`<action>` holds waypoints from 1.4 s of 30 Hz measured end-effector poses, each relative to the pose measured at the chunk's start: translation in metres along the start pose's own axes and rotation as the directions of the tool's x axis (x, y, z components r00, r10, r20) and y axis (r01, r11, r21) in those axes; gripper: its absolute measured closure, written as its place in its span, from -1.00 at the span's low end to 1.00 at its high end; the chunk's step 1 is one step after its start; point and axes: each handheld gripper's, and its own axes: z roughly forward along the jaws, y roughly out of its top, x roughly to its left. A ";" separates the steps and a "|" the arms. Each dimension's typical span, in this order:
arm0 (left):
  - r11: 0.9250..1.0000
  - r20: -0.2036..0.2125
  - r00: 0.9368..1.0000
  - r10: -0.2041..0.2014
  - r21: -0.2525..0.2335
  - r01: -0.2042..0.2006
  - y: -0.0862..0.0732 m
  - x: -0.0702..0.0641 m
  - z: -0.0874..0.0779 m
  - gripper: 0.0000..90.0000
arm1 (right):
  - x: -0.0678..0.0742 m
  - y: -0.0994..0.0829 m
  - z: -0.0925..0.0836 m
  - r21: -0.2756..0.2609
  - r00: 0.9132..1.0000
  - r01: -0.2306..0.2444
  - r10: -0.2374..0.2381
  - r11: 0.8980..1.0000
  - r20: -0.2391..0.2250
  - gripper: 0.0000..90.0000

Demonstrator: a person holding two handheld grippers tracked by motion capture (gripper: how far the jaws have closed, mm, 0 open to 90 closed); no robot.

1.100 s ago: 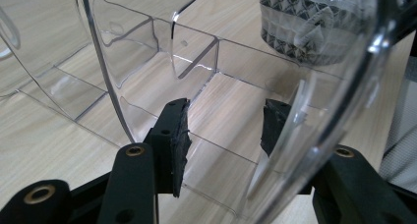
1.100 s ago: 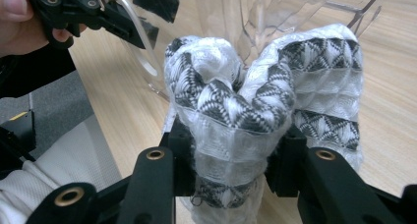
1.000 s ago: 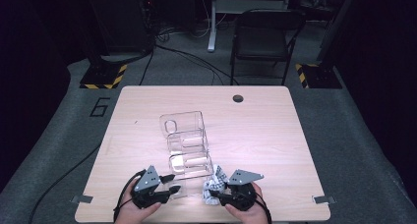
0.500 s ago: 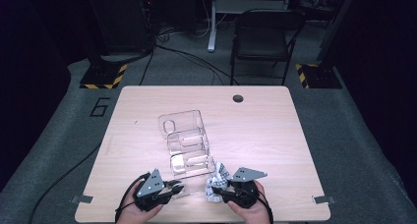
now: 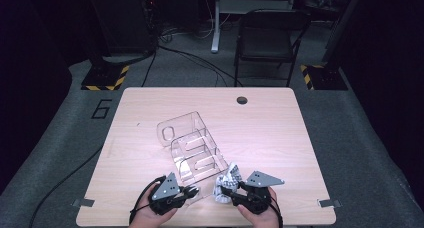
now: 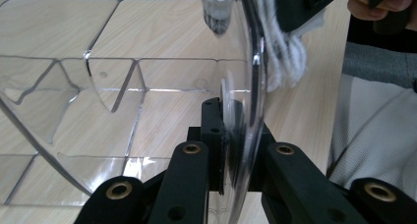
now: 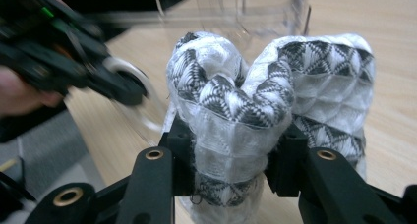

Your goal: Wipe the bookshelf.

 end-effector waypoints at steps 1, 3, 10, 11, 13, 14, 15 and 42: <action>1.000 0.004 1.000 0.002 -0.003 -0.002 0.002 -0.002 0.003 0.87 | 0.005 0.003 -0.004 -0.032 1.000 -0.004 0.003 0.999 -0.023 0.37; 1.000 0.008 1.000 0.010 -0.001 -0.010 0.003 -0.002 0.005 0.85 | 0.008 0.003 -0.004 -0.037 1.000 0.007 -0.008 0.999 -0.022 0.37; 0.999 0.017 0.999 0.039 0.018 -0.039 -0.001 -0.008 -0.001 0.47 | 0.002 -0.005 0.011 0.051 1.000 0.020 -0.019 0.999 -0.021 0.36; 0.999 0.008 0.999 0.039 0.018 -0.039 -0.002 -0.007 -0.003 0.42 | 0.001 -0.005 0.013 0.056 1.000 0.017 -0.016 0.998 -0.017 0.36; 0.999 0.006 1.000 0.030 0.017 -0.030 -0.003 -0.006 -0.006 0.35 | -0.002 -0.006 0.014 0.058 1.000 0.020 -0.019 0.998 -0.016 0.36; 1.000 -0.008 1.000 0.001 0.003 -0.001 -0.006 -0.004 -0.012 0.33 | -0.006 -0.006 0.016 0.071 1.000 0.013 -0.013 0.997 -0.007 0.36; 1.000 -0.019 1.000 -0.007 -0.002 0.007 -0.007 -0.003 -0.015 0.32 | -0.007 -0.006 0.017 0.070 1.000 0.018 -0.018 0.997 -0.009 0.36; 0.993 -0.098 0.989 -0.112 -0.038 0.109 -0.024 0.007 -0.037 0.26 | 0.005 0.014 0.024 0.027 0.996 0.077 -0.076 0.997 -0.045 0.36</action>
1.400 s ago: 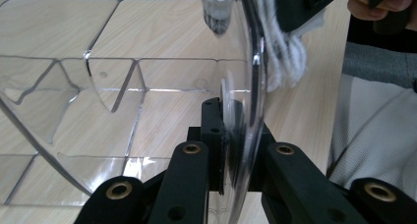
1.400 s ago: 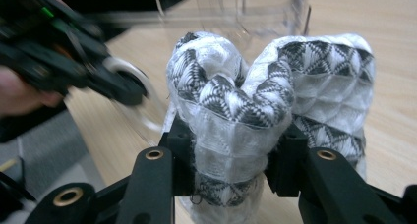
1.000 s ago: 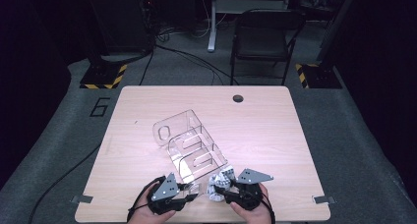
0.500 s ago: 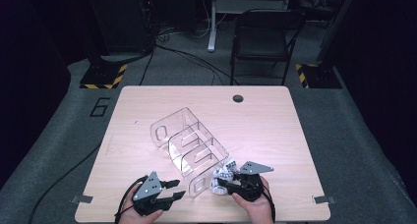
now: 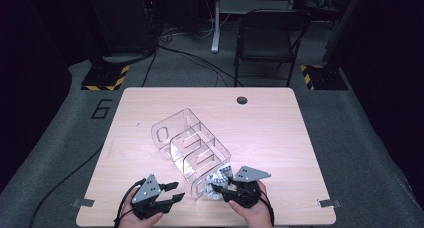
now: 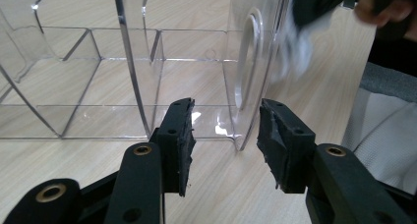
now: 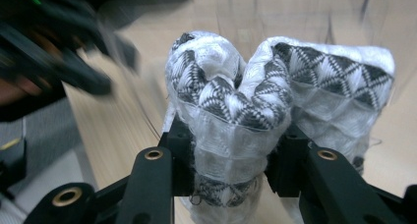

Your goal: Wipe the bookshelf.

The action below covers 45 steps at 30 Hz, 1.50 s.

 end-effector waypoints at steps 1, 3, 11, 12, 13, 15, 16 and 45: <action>1.000 0.000 1.000 0.000 0.000 0.000 0.000 0.000 0.000 0.26 | 0.000 0.000 0.000 0.000 1.000 0.000 0.000 1.000 0.000 0.36; 1.000 0.007 1.000 0.016 0.011 -0.016 0.000 0.000 0.002 0.26 | 0.009 0.008 -0.010 -0.074 0.999 0.054 -0.053 0.996 0.006 0.36; 1.000 -0.004 1.000 0.012 0.015 -0.012 0.000 0.000 0.004 0.25 | -0.013 -0.026 0.027 0.164 0.996 -0.080 0.084 0.983 -0.018 0.37; 1.000 -0.004 1.000 0.014 0.018 -0.014 0.000 0.001 0.004 0.25 | -0.011 -0.022 0.023 0.136 0.998 -0.061 0.064 0.989 -0.018 0.37; 1.000 -0.003 1.000 0.014 0.017 -0.014 -0.001 0.002 0.004 0.25 | -0.007 -0.016 0.017 0.104 0.998 -0.050 0.052 0.993 -0.018 0.37; 1.000 -0.001 1.000 0.006 0.017 -0.006 -0.001 0.001 0.005 0.25 | 0.001 -0.005 0.005 0.021 1.000 -0.019 0.020 1.000 -0.017 0.36; 1.000 -0.004 1.000 0.013 0.019 -0.013 -0.001 0.002 0.004 0.24 | 0.004 0.000 -0.001 -0.021 1.000 0.008 -0.009 1.000 -0.013 0.36; 0.998 0.069 0.997 0.030 0.047 -0.033 0.002 -0.008 0.018 0.26 | -0.003 -0.009 0.012 0.033 0.999 -0.037 0.038 0.999 -0.023 0.34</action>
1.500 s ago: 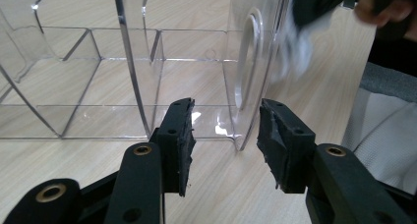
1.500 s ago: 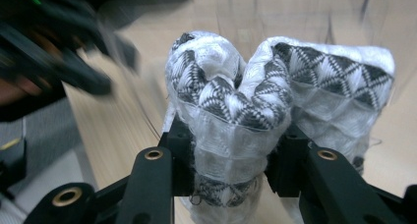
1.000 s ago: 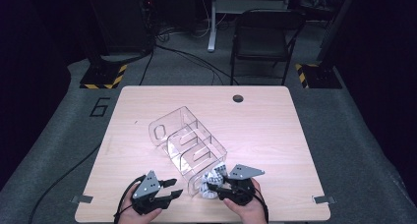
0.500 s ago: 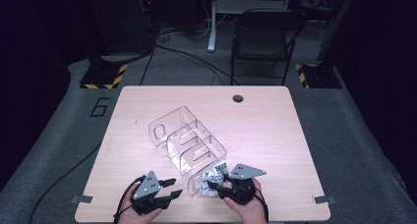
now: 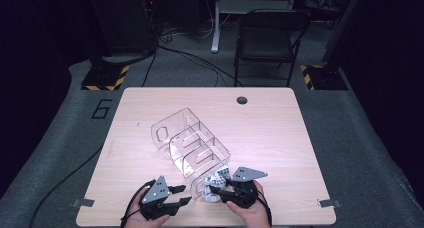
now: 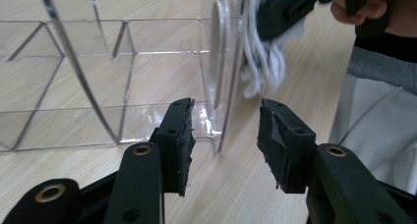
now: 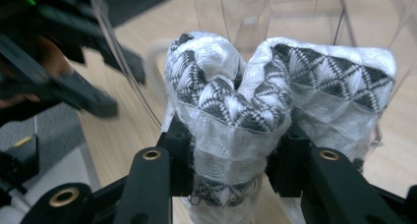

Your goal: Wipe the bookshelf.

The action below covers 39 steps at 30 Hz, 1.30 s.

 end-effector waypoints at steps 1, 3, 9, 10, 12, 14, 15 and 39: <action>1.000 0.000 1.000 0.006 -0.002 -0.006 0.001 -0.001 0.002 0.26 | 0.002 0.002 -0.003 -0.019 1.000 0.005 -0.005 1.000 0.003 0.34; 1.000 0.002 1.000 0.018 -0.003 -0.018 0.002 -0.003 0.004 0.29 | 0.001 -0.001 -0.001 -0.004 1.000 0.008 -0.008 1.000 0.002 0.34; 1.000 -0.011 1.000 0.014 -0.008 -0.015 0.005 -0.002 0.005 0.38 | -0.008 -0.016 0.015 0.101 0.999 -0.033 0.033 0.994 0.003 0.34; 1.000 -0.004 1.000 0.007 -0.015 -0.007 0.006 -0.002 0.006 0.38 | -0.008 -0.016 0.015 0.101 0.999 -0.037 0.037 0.994 0.002 0.34; 1.000 -0.003 1.000 0.007 -0.019 -0.007 0.007 -0.001 0.008 0.40 | -0.004 -0.007 0.006 0.049 1.000 -0.018 0.018 0.999 0.009 0.33; 1.000 -0.001 1.000 0.010 -0.025 -0.010 0.007 -0.001 0.010 0.40 | 0.000 0.000 -0.003 -0.002 1.000 -0.009 0.009 1.000 0.016 0.32; 1.000 0.002 1.000 0.009 -0.018 -0.009 0.008 -0.001 0.011 0.41 | 0.002 0.002 -0.006 -0.021 1.000 -0.007 0.007 1.000 0.018 0.32; 0.999 -0.002 1.000 0.023 -0.028 -0.023 0.015 -0.001 0.016 0.83 | -0.007 -0.013 0.010 0.078 0.999 -0.047 0.048 0.996 -0.010 0.33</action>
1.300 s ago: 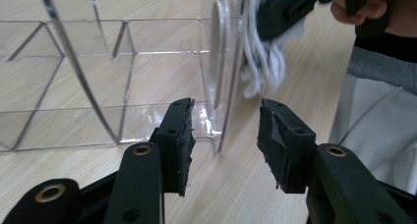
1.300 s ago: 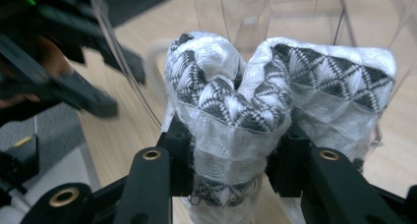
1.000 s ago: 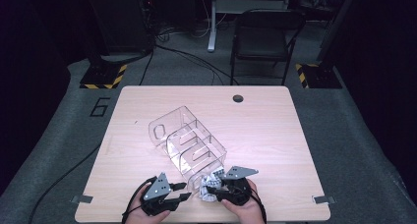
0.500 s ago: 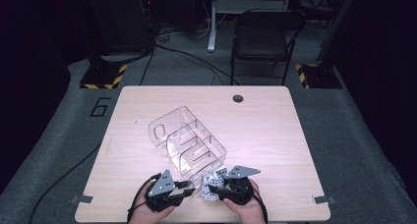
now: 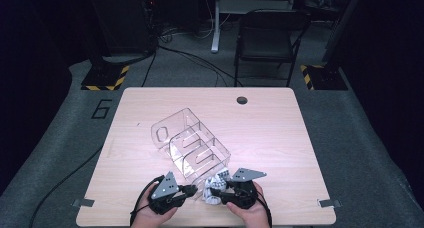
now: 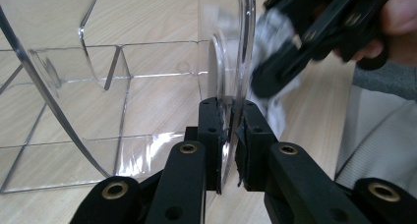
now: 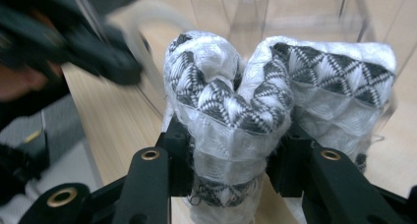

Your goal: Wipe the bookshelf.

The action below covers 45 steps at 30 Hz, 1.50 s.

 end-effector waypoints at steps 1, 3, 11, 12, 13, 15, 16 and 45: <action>1.000 0.001 1.000 0.011 0.002 -0.011 0.000 0.000 0.000 0.83 | -0.001 -0.002 0.003 0.020 1.000 -0.009 0.009 1.000 0.004 0.33; 1.000 -0.001 1.000 0.011 0.001 -0.011 0.000 -0.001 0.000 0.83 | -0.001 -0.004 0.004 0.032 1.000 -0.013 0.013 0.999 0.006 0.33; 1.000 0.004 1.000 0.030 0.007 -0.030 0.000 -0.003 -0.002 0.83 | 0.017 0.016 -0.022 -0.130 0.999 0.038 -0.037 0.991 0.007 0.33; 1.000 0.006 1.000 0.017 0.004 -0.017 -0.001 -0.003 -0.002 0.83 | 0.015 0.013 -0.019 -0.121 0.999 0.042 -0.043 0.992 -0.002 0.33; 1.000 0.003 1.000 0.016 -0.003 -0.016 -0.001 -0.003 -0.002 0.83 | 0.012 0.010 -0.015 -0.100 0.999 0.043 -0.044 0.994 -0.006 0.34; 1.000 0.012 1.000 0.015 0.003 -0.015 -0.001 -0.002 -0.002 0.83 | 0.004 0.002 -0.004 -0.035 1.000 0.020 -0.021 0.999 -0.008 0.34; 1.000 0.012 1.000 0.015 0.003 -0.015 -0.001 -0.002 -0.002 0.83 | 0.000 -0.002 0.000 -0.005 1.000 0.000 0.000 1.000 -0.005 0.34; 1.000 0.021 1.000 0.017 0.001 -0.017 -0.003 -0.002 -0.002 0.81 | 0.014 -0.002 0.006 0.023 0.998 0.064 -0.063 0.998 -0.019 0.35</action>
